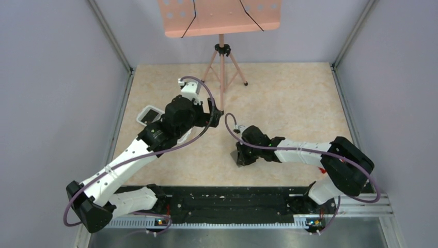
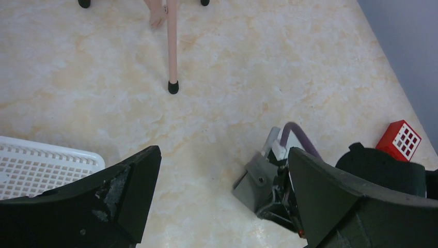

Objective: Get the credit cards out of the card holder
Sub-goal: Move the card holder to the center of the board, then open the card holder at the center of the board.

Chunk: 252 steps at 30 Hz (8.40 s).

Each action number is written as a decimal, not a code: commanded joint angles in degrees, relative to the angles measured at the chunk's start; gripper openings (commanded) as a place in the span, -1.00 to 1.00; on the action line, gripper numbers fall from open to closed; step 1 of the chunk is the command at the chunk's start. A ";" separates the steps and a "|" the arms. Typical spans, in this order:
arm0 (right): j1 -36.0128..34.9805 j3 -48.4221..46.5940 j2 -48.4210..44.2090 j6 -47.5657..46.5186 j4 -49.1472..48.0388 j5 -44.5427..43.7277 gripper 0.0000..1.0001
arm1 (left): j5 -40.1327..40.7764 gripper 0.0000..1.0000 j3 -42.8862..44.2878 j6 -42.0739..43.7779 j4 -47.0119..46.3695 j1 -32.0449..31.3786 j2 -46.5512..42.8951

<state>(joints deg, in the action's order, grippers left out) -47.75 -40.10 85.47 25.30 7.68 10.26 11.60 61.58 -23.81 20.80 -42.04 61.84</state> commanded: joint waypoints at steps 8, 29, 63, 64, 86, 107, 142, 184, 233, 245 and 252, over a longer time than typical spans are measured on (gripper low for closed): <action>-3.96 2.14 -11.37 1.99 0.37 -2.92 -0.29 | -1.53 0.92 -5.61 -6.86 5.52 0.03 -8.83; -1.60 10.79 -36.36 5.85 2.60 -23.29 0.23 | -12.98 0.72 -24.22 -20.28 -9.56 -4.25 -6.00; 6.70 22.16 -18.55 17.21 -27.99 -6.72 -0.19 | -23.98 0.17 -22.16 -17.77 -29.47 -5.12 26.04; 6.78 21.90 -18.13 16.79 -28.66 -5.34 -0.21 | -24.29 0.12 -22.03 -17.68 -29.64 -5.35 26.67; 6.79 17.16 -19.03 17.40 -21.14 -5.34 -0.15 | -12.14 -0.28 -22.32 -30.27 -25.21 -12.54 21.23; 6.78 18.63 -11.41 22.72 -26.90 -6.69 -0.21 | -11.30 -0.33 -19.73 -30.85 -30.41 -12.36 30.07; 7.33 18.81 -21.75 20.80 -20.47 -7.90 -0.47 | -9.91 -0.54 -18.91 -29.27 -26.29 -12.45 29.72; 18.93 29.48 -17.86 25.95 -36.09 9.64 0.27 | -9.48 -0.77 -10.70 -24.74 -15.69 -14.11 35.76; 17.86 31.34 -34.21 24.59 -29.29 10.35 -1.00 | -10.27 -0.15 -0.55 -24.76 -12.90 -14.50 36.44; 17.85 31.99 -34.05 23.95 -29.65 9.26 -1.00 | -14.32 -0.51 -2.33 -26.52 -14.71 -14.56 37.91; 17.86 32.36 -34.83 23.63 -28.33 7.60 -1.00 | -12.80 -1.00 -2.71 -25.68 -11.96 -14.51 36.54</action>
<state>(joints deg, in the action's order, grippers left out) -29.45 -6.94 52.62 49.50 -16.14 18.41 -1.61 59.18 -49.87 8.21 -56.31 98.96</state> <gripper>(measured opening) 0.065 0.016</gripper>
